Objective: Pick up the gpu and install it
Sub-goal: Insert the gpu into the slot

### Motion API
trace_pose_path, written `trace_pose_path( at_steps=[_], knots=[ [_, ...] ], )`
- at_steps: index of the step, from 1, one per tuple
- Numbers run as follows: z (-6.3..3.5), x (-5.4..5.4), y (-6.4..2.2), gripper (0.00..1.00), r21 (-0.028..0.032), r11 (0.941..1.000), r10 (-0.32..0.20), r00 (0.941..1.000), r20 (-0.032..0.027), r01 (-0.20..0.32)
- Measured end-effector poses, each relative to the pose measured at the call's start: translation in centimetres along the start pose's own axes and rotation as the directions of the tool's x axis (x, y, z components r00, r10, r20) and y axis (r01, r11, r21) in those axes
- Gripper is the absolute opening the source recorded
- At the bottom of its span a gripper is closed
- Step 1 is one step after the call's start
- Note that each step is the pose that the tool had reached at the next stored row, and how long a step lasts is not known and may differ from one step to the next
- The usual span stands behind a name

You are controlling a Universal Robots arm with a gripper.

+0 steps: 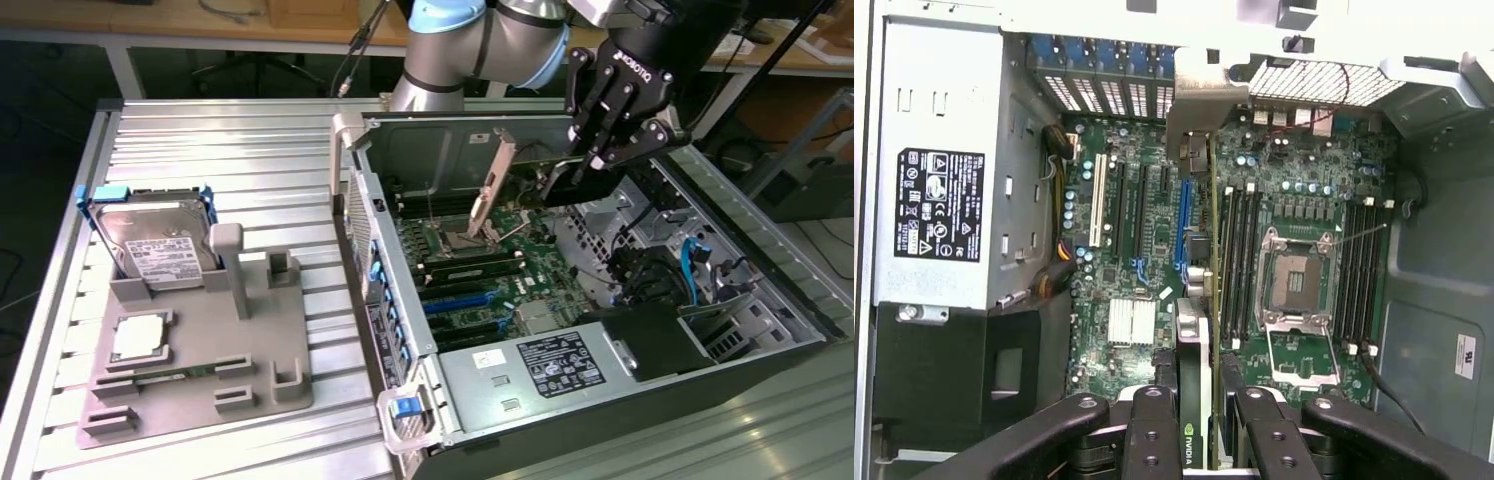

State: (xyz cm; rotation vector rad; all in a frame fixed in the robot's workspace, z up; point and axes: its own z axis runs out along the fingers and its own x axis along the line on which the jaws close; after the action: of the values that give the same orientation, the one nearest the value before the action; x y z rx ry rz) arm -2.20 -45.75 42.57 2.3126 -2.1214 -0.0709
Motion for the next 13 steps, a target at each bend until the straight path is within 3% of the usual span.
trace_pose_path(
  at_steps=[13],
  knots=[
    [0.11,-0.1,1.43,0.27,0.0007,1.0000,0.000,1.0000,0.0000,0.000]
  ],
)
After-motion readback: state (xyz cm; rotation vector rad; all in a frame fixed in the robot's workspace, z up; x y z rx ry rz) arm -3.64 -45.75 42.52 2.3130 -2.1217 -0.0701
